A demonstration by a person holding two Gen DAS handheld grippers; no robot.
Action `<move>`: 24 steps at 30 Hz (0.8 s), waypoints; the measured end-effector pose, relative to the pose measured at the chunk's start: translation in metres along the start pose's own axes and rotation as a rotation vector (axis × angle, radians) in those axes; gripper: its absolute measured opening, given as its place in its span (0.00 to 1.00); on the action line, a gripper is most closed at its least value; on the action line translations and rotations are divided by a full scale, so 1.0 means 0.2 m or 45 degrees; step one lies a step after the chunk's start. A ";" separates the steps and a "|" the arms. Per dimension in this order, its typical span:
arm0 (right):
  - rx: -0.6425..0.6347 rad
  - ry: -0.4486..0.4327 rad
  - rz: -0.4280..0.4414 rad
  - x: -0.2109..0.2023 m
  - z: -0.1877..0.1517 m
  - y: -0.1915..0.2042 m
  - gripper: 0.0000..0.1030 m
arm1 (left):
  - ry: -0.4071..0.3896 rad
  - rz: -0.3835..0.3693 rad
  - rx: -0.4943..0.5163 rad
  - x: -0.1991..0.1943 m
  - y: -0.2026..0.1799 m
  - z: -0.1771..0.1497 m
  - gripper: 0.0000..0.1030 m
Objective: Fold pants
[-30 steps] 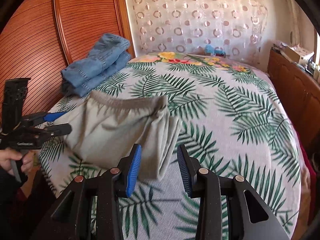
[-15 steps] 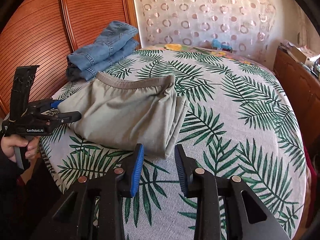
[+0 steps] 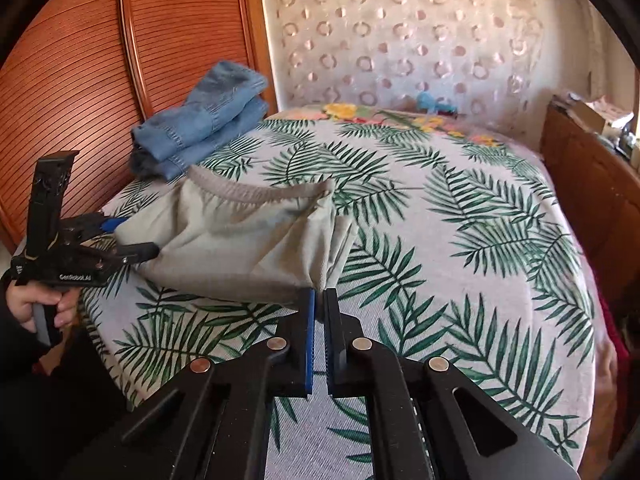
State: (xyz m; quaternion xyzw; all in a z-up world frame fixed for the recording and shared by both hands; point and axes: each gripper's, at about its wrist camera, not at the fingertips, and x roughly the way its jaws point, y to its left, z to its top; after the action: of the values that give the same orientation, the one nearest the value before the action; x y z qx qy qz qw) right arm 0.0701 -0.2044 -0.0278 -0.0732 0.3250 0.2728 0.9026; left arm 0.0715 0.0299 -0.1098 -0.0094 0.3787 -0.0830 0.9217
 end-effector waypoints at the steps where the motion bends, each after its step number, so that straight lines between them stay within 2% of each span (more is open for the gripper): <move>1: -0.005 0.012 0.001 0.01 -0.01 0.00 0.03 | 0.000 -0.001 0.000 0.00 0.00 0.00 0.76; 5: -0.002 0.029 0.004 0.03 -0.02 0.03 0.03 | 0.006 -0.007 -0.021 -0.01 0.01 0.00 0.75; 8: 0.001 0.021 0.022 0.02 -0.02 0.04 0.05 | 0.002 -0.044 -0.039 -0.04 0.01 -0.01 0.66; 13: 0.000 -0.022 0.012 -0.03 0.01 0.05 0.19 | -0.020 -0.082 -0.045 -0.08 0.00 -0.03 0.48; 15: 0.007 -0.038 0.018 -0.04 0.01 0.05 0.31 | -0.030 -0.098 -0.038 -0.09 -0.01 -0.03 0.41; 17: 0.011 -0.037 0.024 -0.03 0.02 0.06 0.38 | -0.037 -0.109 -0.033 -0.09 -0.02 -0.03 0.37; 19: 0.012 -0.019 0.027 0.00 0.02 0.07 0.39 | -0.041 -0.116 -0.036 -0.09 -0.02 -0.03 0.34; 24: 0.094 0.062 0.039 0.13 0.04 0.06 0.40 | -0.034 -0.125 -0.043 -0.07 -0.01 -0.03 0.33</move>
State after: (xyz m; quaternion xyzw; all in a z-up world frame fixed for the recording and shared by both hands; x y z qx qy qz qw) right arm 0.0845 -0.1798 -0.0375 -0.0415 0.3576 0.2726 0.8923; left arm 0.0577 0.0307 -0.1035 -0.0446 0.3667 -0.1214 0.9213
